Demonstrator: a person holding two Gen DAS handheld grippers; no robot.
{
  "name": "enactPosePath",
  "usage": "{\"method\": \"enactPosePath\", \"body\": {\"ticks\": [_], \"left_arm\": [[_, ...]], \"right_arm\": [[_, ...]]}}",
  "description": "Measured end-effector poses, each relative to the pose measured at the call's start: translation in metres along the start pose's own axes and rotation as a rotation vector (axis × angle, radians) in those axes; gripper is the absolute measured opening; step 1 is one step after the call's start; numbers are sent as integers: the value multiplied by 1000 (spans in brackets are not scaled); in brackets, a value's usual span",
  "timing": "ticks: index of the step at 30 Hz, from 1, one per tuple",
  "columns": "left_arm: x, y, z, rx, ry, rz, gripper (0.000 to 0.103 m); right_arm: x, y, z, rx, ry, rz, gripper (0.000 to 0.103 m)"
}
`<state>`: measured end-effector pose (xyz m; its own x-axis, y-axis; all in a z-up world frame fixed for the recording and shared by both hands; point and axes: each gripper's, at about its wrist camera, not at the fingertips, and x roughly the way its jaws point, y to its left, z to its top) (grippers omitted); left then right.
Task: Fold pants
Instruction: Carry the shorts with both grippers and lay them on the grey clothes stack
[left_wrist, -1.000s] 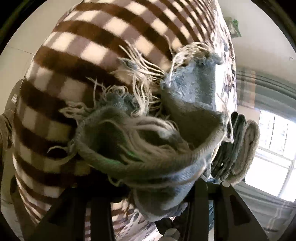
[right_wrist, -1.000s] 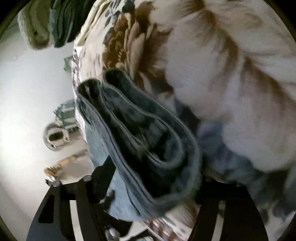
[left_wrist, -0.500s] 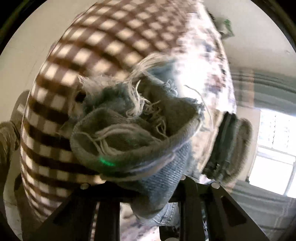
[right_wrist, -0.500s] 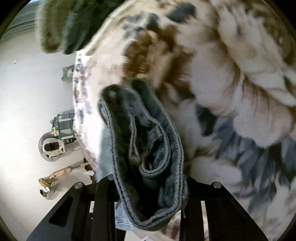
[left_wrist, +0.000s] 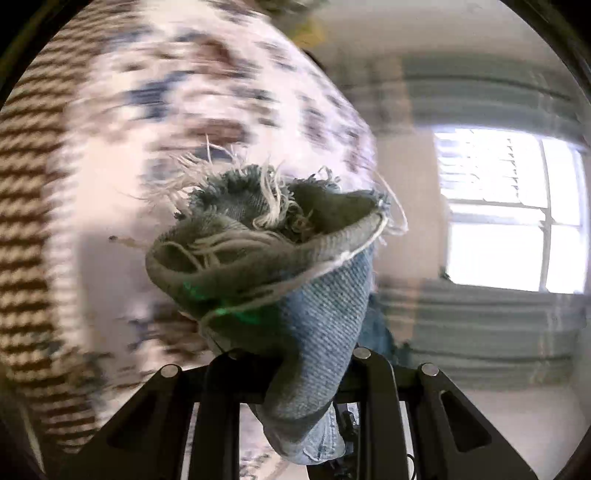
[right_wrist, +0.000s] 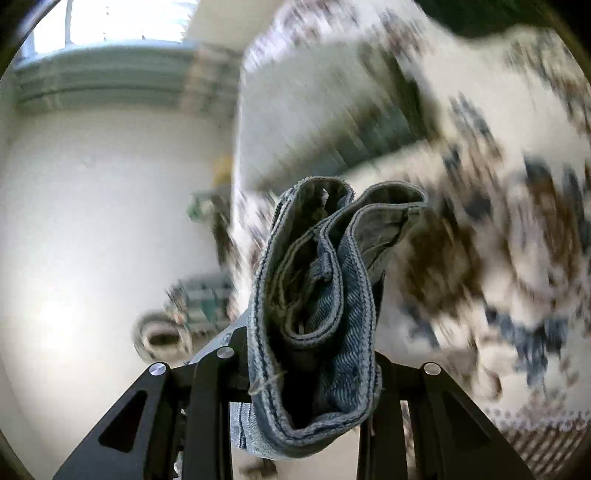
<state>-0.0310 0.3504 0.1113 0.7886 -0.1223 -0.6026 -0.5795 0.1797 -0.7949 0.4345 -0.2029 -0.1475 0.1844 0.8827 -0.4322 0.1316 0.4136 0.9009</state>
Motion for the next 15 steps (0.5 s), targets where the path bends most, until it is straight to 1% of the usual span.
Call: {"method": "enactPosePath", "body": {"ticks": [1,2,5,8,10,11,12,13,14,15], "left_arm": [[11,-18,9,17,17,-24,19],[29,-44,23,47,46,-62,19],[79,-102,53,111,114,-142,18],[148,-163,92,189,182,-199,19],[191,-185,113,241,219,-217,19],[217,-194,126,275,234,-220,19],[239,-197,132,297,249,-219,19],[263,-194,141,316,267,-216,19],[286,-189,146,336,278,-194,19],[314,-176,156,359,298,-161,19]], "right_arm": [[-8,11,12,-4,-38,13,29],[-13,25,25,-11,-79,18,29],[-22,70,75,-3,-209,46,29],[-17,99,124,14,-323,70,29],[-2,106,155,22,-384,70,29],[8,103,168,32,-405,63,29],[18,99,177,39,-419,56,29],[33,89,189,53,-429,48,29],[46,78,195,72,-434,31,29],[66,59,200,101,-430,18,29]]}}
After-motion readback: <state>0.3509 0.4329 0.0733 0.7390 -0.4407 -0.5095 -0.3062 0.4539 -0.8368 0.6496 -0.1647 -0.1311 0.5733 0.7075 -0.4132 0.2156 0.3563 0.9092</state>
